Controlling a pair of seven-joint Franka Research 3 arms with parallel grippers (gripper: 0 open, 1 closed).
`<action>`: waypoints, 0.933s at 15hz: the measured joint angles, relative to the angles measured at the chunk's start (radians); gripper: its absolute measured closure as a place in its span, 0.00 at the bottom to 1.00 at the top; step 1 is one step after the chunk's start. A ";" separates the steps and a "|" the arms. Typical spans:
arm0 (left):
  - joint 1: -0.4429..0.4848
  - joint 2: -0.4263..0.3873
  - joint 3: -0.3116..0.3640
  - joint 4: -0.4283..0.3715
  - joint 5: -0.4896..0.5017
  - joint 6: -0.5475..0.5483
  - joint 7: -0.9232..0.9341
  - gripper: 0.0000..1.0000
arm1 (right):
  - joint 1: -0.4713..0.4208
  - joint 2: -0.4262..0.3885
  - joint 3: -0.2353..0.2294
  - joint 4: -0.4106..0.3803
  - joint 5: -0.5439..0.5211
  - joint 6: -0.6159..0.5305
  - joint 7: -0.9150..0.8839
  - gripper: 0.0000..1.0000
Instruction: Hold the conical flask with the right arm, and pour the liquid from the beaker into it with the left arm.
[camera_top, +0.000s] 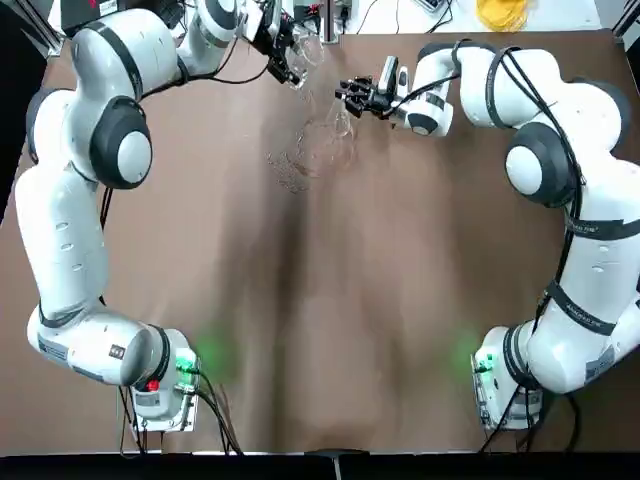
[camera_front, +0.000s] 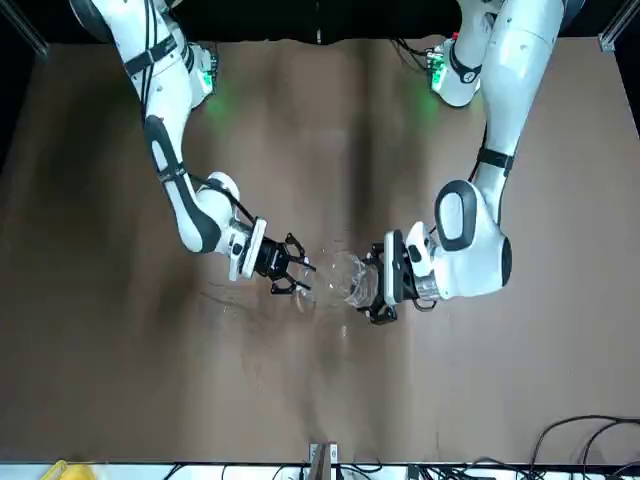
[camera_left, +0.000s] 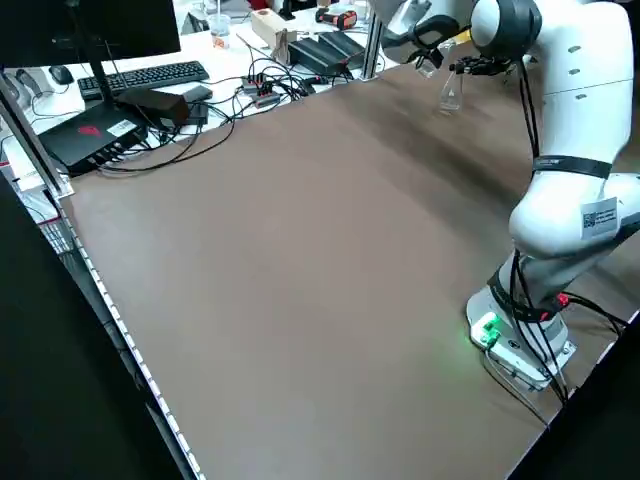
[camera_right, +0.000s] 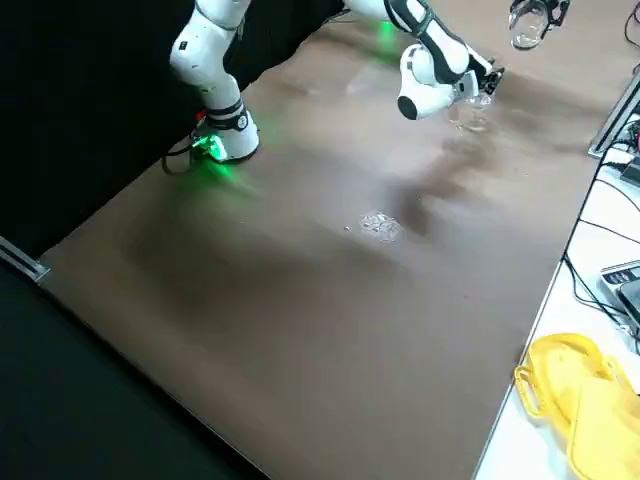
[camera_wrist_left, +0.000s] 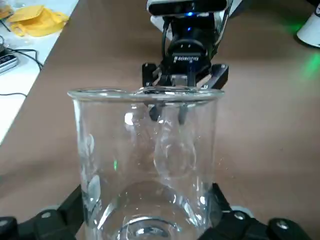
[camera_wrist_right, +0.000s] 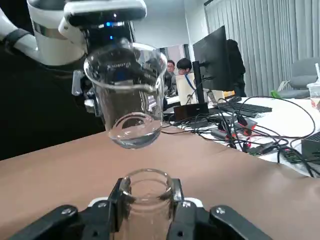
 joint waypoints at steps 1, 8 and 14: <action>-0.023 -0.012 -0.004 0.000 0.037 -0.001 -0.036 0.02 | 0.021 0.000 -0.003 0.002 0.011 0.014 0.000 0.61; -0.074 -0.023 -0.005 0.000 0.197 -0.001 -0.144 0.02 | 0.072 0.001 -0.010 0.009 0.037 0.045 0.001 0.61; -0.074 -0.027 -0.005 0.000 0.284 -0.072 -0.189 0.02 | 0.099 0.003 -0.011 0.009 0.040 0.086 0.008 0.61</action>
